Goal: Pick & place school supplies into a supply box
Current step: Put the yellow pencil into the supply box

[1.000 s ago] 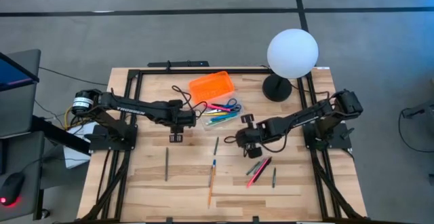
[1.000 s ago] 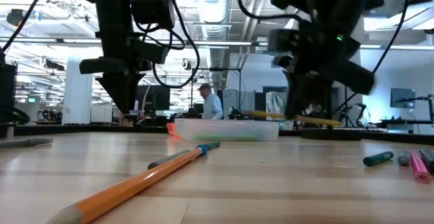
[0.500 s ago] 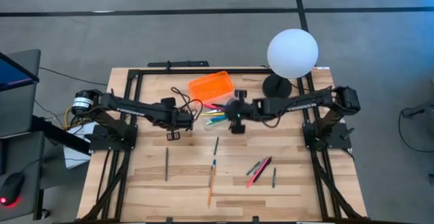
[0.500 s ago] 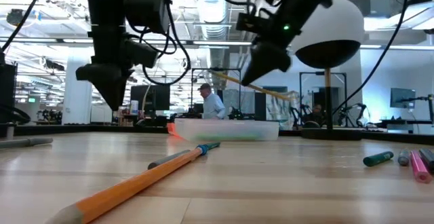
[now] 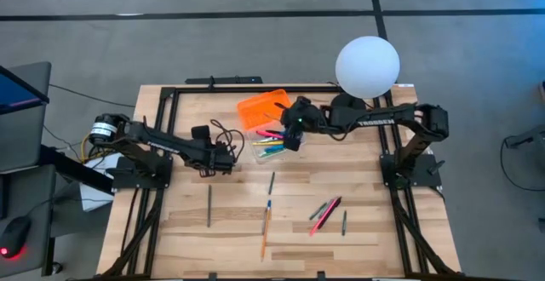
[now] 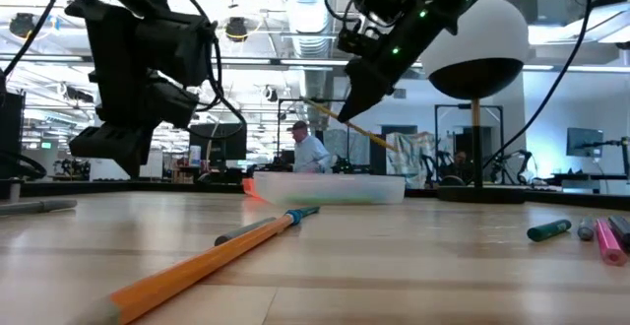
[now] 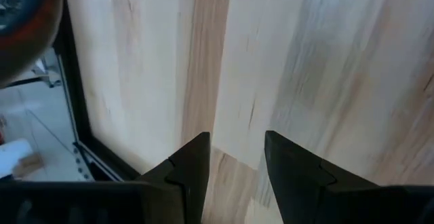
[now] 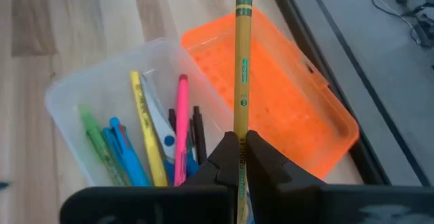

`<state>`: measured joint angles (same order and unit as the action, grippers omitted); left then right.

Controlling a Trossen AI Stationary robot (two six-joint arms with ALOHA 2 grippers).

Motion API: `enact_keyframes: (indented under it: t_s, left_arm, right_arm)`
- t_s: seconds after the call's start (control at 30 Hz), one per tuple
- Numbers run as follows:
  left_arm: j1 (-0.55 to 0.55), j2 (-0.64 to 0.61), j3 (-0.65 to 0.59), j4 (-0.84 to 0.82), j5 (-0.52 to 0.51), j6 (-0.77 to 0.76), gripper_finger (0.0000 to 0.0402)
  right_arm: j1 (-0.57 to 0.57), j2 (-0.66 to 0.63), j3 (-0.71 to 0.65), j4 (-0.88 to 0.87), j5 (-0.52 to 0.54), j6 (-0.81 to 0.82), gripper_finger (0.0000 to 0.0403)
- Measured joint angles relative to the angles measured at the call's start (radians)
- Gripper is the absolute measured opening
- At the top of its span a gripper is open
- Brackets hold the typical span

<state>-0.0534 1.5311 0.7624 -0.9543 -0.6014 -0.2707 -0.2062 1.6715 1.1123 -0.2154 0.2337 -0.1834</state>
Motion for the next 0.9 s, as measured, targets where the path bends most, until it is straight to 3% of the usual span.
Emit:
enact_keyframes:
  t_s: [0.63,0.9]
  left_arm:
    - [-0.039,0.000,0.000,0.003,-0.050,0.005,0.0136]
    - [-0.039,0.000,0.000,0.003,-0.054,0.005,0.0136]
  right_arm:
    - [-0.026,0.135,0.002,0.046,-0.051,-0.028,0.0001]
    - [-0.026,0.134,0.002,0.045,-0.051,-0.060,0.0042]
